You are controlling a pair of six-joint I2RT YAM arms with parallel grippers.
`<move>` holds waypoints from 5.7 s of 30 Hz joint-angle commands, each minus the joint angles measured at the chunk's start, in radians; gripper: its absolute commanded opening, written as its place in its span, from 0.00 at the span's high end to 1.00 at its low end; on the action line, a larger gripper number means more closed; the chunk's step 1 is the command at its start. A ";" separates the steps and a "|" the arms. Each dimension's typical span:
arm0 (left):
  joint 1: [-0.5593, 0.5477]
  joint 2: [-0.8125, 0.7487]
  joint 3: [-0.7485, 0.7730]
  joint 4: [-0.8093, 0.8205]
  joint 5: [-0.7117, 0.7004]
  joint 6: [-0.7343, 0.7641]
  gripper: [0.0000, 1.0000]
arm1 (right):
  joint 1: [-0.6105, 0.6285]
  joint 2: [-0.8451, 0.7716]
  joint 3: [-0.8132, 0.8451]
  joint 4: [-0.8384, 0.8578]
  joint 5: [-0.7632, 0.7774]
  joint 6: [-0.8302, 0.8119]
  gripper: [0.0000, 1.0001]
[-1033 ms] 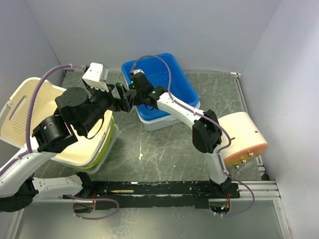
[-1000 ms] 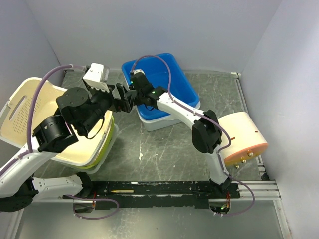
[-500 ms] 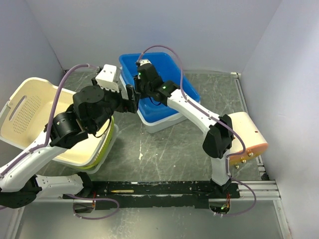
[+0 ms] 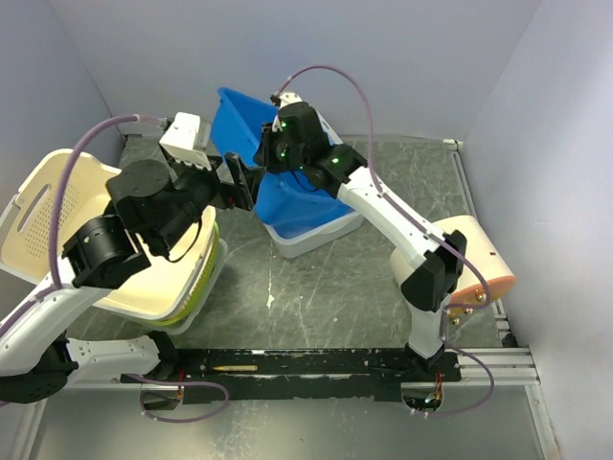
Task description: Turn the large container upside down
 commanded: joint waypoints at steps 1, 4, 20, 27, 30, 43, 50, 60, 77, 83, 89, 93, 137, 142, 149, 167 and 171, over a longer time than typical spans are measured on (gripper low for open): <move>0.000 -0.029 0.046 0.058 0.053 0.045 0.00 | 0.002 -0.174 0.070 0.177 0.077 -0.057 1.00; 0.000 -0.022 0.051 0.063 0.052 0.054 0.00 | -0.005 -0.210 0.069 0.188 0.140 -0.080 1.00; -0.001 0.135 0.042 0.015 0.196 0.048 0.01 | -0.100 -0.430 0.050 0.234 0.442 -0.305 1.00; 0.003 0.439 0.125 -0.083 0.164 -0.061 0.03 | -0.421 -0.366 0.117 0.072 0.157 -0.254 1.00; 0.015 0.544 0.133 -0.069 0.152 -0.077 0.04 | -0.503 -0.360 0.093 0.033 0.095 -0.244 1.00; 0.123 0.646 -0.067 -0.004 0.172 -0.166 0.05 | -0.796 -0.397 -0.147 0.102 -0.345 -0.075 1.00; 0.129 0.503 -0.119 -0.125 0.056 -0.174 0.04 | -0.864 -0.378 -0.263 0.201 -0.620 0.103 1.00; 0.136 0.326 0.013 -0.229 -0.036 -0.147 0.04 | -0.882 -0.371 -0.525 0.674 -0.911 0.562 1.00; 0.113 0.283 0.077 -0.148 0.096 -0.098 0.04 | -1.001 -0.226 -0.464 0.232 -0.554 0.355 0.90; 0.109 0.297 0.104 -0.153 0.104 -0.078 0.04 | -1.019 -0.211 -0.414 0.073 -0.344 0.201 0.61; 0.103 0.319 0.116 -0.144 0.112 -0.052 0.04 | -1.029 -0.265 -0.532 0.237 -0.515 0.275 1.00; 0.102 0.339 0.098 -0.121 0.122 -0.049 0.03 | -0.990 -0.292 -0.522 0.278 -0.568 0.320 1.00; 0.041 0.406 0.213 -0.163 0.116 -0.064 0.03 | -1.072 -0.250 -0.623 0.253 -0.567 0.392 0.81; 0.035 0.408 0.211 -0.158 0.112 -0.059 0.03 | -1.075 -0.235 -0.553 0.132 -0.426 0.262 0.54; 0.029 0.417 0.208 -0.152 0.114 -0.055 0.02 | -1.067 -0.249 -0.491 0.052 -0.235 0.155 0.26; 0.025 0.432 0.208 -0.148 0.129 -0.051 0.00 | -0.857 -0.242 -0.314 -0.118 0.402 -0.023 0.04; 0.023 0.425 0.203 -0.148 0.126 -0.051 0.00 | -0.854 -0.241 -0.310 -0.130 0.475 -0.040 0.02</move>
